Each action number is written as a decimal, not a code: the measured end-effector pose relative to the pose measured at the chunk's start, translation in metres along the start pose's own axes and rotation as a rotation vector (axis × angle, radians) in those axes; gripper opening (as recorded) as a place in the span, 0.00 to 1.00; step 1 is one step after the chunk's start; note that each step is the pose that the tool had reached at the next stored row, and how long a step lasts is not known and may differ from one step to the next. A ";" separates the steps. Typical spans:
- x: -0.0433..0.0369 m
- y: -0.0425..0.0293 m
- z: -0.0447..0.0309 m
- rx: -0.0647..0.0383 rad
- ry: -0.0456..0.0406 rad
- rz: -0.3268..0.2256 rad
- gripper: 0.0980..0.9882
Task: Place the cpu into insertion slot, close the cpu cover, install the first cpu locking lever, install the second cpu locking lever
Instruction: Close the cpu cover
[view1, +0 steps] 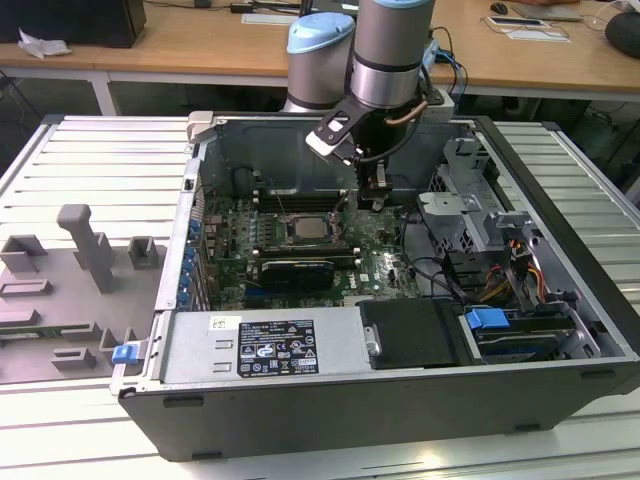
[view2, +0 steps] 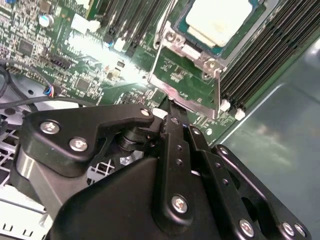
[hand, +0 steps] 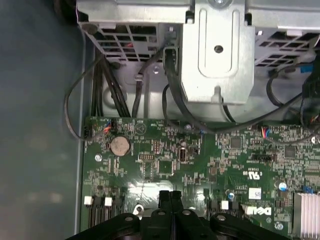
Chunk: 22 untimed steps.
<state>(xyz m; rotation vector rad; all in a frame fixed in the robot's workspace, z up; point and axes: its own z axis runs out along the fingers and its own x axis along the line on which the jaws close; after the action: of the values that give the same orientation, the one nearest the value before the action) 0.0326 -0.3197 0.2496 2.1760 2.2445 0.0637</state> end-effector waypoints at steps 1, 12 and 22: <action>0.0001 -0.0036 -0.0001 0.000 0.0000 0.000 0.01; 0.0007 -0.0229 0.0004 0.000 0.0000 0.000 0.01; 0.0011 -0.0427 0.0090 0.000 0.0000 0.000 0.01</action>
<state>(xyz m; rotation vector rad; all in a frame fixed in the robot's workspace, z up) -0.0097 -0.3197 0.2389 2.1761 2.2444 0.0638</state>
